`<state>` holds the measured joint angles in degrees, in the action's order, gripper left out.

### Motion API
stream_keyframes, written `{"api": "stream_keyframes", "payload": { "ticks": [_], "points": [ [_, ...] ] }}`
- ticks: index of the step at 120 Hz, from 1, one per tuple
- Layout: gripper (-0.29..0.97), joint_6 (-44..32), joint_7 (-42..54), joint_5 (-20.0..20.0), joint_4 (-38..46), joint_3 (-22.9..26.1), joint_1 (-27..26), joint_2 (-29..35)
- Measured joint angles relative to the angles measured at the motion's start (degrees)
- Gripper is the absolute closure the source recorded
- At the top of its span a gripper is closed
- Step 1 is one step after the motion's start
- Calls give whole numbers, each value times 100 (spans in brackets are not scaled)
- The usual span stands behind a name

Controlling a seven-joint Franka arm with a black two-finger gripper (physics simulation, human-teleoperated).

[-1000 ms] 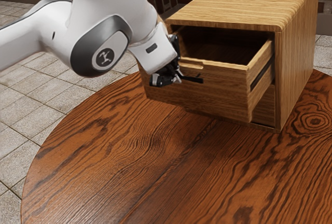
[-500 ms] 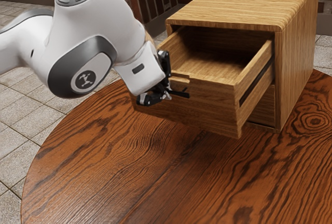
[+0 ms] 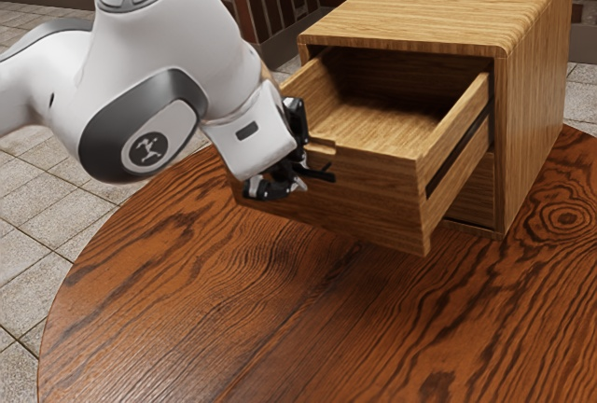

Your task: Pull the drawer handle with one arm to open the drawer

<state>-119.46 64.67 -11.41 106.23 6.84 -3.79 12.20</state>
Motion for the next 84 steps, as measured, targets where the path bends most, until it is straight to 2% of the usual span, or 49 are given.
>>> {"api": "stream_keyframes", "payload": {
  "ticks": [8,37,72,78,84],
  "points": [
    [71,38,1,3,-7,1,-6,13],
    [63,120,-2,14,-12,-12,-28,40],
    [49,199,13,15,-40,-32,-17,335],
    [48,318,16,10,-282,-7,-12,408],
    [46,663,6,12,-1052,78,-18,378]
  ]
}}
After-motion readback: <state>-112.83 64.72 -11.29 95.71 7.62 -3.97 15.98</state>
